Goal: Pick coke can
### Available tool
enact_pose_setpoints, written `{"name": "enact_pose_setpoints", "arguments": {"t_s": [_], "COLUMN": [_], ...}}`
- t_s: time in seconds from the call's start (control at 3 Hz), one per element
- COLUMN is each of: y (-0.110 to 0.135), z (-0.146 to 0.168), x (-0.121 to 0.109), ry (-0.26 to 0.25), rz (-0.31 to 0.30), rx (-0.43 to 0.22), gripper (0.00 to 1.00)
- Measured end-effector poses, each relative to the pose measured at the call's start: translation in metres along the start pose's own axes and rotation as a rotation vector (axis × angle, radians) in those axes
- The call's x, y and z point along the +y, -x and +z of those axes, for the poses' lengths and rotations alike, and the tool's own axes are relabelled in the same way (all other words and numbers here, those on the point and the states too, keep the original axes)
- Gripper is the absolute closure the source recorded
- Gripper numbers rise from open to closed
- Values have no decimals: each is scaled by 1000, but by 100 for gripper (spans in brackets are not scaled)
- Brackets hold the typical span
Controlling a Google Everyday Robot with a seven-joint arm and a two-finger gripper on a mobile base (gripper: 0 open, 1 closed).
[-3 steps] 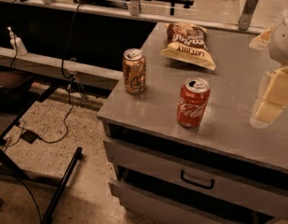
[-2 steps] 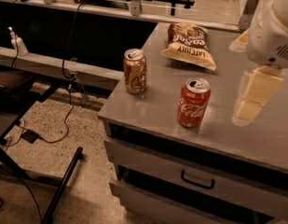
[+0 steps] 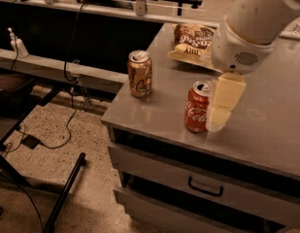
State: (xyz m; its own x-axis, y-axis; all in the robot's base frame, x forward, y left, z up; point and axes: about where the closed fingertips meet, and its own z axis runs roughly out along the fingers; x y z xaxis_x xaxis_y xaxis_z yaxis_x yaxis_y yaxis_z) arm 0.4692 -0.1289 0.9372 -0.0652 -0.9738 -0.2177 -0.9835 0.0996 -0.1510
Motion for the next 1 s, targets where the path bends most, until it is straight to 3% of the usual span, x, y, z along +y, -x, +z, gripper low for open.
{"name": "enact_pose_setpoints", "arguments": {"t_s": [0.67, 1.0], "y": [9, 10], "z": [48, 48], "x": [-5, -6], "ry": [32, 27], "rz": [-15, -17], "rx": [36, 34], "gripper": [0, 25]}}
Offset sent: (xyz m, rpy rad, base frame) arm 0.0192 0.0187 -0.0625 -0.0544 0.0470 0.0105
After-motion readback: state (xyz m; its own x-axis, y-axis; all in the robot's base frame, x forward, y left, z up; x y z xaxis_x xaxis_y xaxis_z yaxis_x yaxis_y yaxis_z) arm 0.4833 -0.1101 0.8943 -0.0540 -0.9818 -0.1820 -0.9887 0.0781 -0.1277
